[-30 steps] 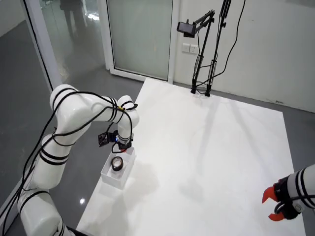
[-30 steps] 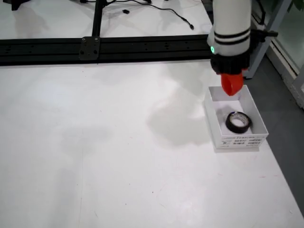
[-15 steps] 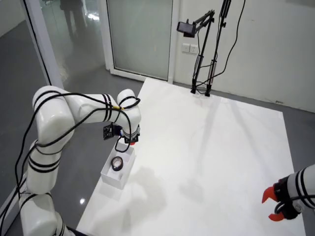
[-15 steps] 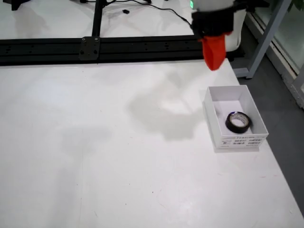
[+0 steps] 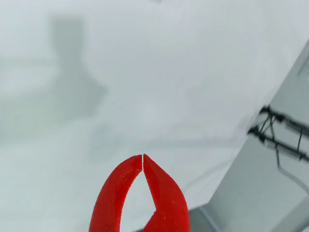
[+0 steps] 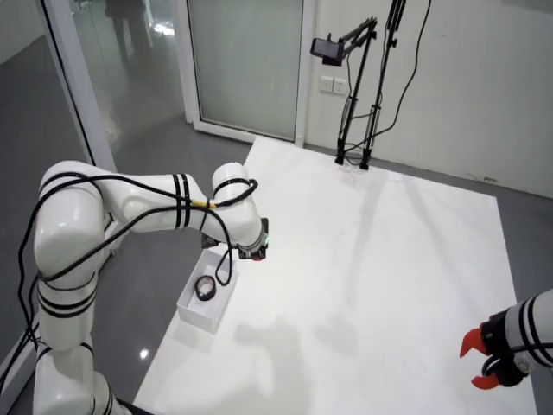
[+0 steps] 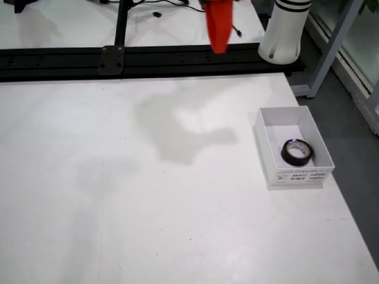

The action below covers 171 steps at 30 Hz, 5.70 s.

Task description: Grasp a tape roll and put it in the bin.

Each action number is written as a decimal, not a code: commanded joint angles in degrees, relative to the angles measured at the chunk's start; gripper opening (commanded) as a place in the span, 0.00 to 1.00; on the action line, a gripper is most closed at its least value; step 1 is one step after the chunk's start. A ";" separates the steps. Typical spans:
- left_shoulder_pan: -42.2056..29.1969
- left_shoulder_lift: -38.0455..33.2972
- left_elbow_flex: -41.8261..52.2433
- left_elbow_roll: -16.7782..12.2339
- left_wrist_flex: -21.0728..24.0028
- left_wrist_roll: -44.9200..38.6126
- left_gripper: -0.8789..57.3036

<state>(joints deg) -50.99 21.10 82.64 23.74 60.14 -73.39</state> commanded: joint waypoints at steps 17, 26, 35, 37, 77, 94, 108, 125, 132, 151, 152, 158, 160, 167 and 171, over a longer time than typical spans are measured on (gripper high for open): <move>-18.62 8.70 -18.83 -10.29 3.94 0.71 0.00; -19.32 7.64 -17.34 -10.29 7.80 0.71 0.01; -19.50 1.66 -8.99 -12.49 8.42 0.71 0.01; -19.58 0.87 -8.29 -12.14 8.51 0.71 0.01; -12.64 0.35 -7.93 -8.98 8.51 0.71 0.01; -16.16 0.43 -7.93 -9.15 8.51 0.71 0.01; -10.53 0.35 -7.93 -9.15 8.51 0.71 0.01; -11.15 0.35 -7.93 -9.06 8.51 0.71 0.01; -13.61 0.35 -7.93 -9.06 8.51 0.71 0.01; -13.70 0.43 -7.93 -9.15 8.51 0.71 0.01; -13.43 0.43 -7.93 -9.15 8.51 0.71 0.01; -11.76 0.43 -7.93 -9.15 8.51 0.71 0.01; -11.32 0.43 -7.93 -9.15 8.51 0.71 0.01; -10.53 0.35 -7.93 -9.06 8.51 0.71 0.01; -10.80 0.35 -7.93 -9.06 8.51 0.71 0.01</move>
<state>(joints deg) -62.99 21.52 74.71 14.58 68.64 -72.68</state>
